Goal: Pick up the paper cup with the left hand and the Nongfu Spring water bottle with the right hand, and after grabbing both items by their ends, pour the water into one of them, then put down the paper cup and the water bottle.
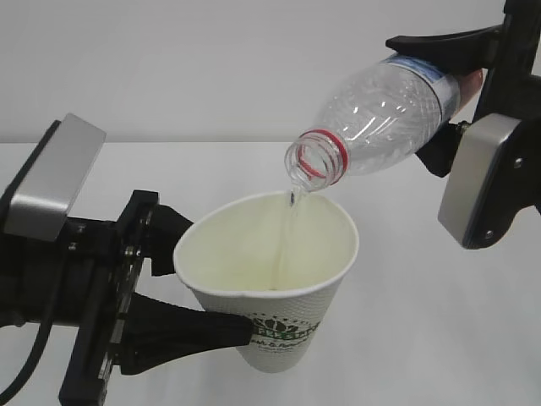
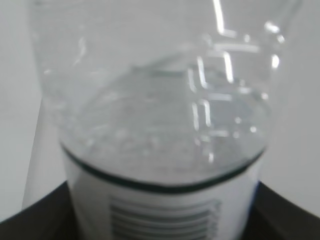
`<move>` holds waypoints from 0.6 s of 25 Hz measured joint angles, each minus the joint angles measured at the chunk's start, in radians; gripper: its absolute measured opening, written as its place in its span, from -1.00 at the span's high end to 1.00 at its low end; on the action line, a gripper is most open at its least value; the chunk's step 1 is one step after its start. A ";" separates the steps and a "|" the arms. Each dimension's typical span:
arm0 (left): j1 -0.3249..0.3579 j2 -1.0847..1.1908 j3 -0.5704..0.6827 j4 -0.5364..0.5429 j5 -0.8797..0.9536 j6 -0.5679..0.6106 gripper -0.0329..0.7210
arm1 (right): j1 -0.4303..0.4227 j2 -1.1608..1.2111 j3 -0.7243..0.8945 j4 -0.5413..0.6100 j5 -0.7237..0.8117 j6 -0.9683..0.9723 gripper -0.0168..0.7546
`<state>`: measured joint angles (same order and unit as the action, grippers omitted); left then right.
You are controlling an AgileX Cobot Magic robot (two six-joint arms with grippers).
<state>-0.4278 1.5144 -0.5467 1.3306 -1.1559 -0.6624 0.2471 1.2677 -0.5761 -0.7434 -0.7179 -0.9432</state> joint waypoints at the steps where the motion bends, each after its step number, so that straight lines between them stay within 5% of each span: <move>1: 0.000 0.000 0.000 0.000 0.000 0.000 -0.22 | 0.000 0.000 0.000 0.002 0.000 0.000 -0.30; 15: 0.000 0.000 0.002 0.000 0.000 0.000 -0.22 | 0.000 0.000 0.000 0.009 0.000 -0.009 -0.30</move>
<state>-0.4278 1.5144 -0.5451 1.3306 -1.1559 -0.6624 0.2471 1.2677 -0.5761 -0.7346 -0.7179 -0.9524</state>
